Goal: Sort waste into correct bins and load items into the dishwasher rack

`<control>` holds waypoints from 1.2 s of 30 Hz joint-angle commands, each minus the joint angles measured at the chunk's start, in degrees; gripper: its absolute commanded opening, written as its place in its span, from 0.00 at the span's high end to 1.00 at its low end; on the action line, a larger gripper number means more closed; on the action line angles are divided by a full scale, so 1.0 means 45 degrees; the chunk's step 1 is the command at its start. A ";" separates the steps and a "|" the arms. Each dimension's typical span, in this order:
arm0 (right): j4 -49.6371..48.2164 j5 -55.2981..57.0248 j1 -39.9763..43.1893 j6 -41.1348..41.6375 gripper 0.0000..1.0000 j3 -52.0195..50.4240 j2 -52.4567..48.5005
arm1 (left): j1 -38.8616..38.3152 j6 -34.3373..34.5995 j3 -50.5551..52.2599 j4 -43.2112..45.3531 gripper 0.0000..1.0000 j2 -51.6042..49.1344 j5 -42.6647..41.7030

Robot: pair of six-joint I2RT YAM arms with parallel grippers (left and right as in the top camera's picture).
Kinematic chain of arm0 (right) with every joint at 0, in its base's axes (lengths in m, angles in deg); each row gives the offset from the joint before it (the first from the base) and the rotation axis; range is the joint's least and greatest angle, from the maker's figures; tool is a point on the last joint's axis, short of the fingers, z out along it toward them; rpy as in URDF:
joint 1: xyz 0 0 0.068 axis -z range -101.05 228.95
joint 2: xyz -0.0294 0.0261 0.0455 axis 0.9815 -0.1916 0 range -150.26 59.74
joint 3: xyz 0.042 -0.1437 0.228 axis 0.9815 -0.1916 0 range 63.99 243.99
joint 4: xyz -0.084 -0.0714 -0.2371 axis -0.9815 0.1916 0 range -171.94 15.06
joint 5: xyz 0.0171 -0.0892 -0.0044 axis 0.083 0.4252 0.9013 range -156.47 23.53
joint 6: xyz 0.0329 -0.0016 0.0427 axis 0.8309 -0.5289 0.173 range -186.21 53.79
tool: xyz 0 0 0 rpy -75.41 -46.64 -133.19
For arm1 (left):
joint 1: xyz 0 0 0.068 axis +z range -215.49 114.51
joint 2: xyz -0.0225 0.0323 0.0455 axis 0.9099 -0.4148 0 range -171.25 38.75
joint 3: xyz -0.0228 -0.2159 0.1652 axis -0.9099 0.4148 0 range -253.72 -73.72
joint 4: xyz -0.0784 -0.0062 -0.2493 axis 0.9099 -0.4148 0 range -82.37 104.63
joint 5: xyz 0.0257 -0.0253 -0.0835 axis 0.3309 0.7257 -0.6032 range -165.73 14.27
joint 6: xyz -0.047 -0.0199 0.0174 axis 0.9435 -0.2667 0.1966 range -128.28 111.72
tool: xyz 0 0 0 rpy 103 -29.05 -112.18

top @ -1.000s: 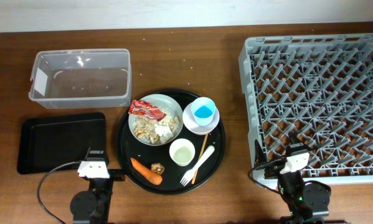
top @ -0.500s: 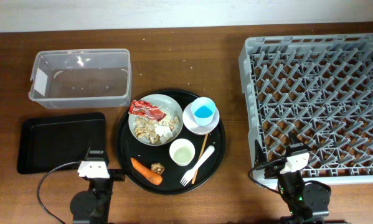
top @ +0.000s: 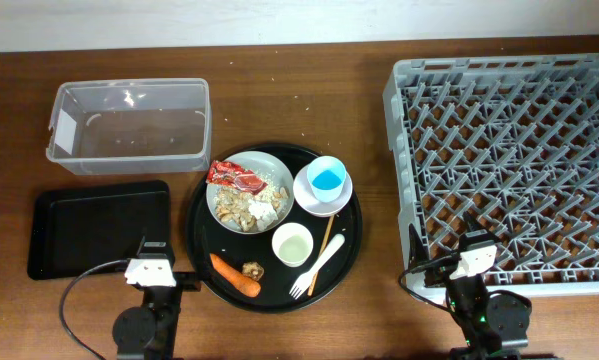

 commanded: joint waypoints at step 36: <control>1.0618 -0.0986 -0.0102 0.2074 0.01 1.0914 -0.8024 | 0.0044 -0.0151 -1.2075 -0.8607 0.01 -1.1011 -0.1205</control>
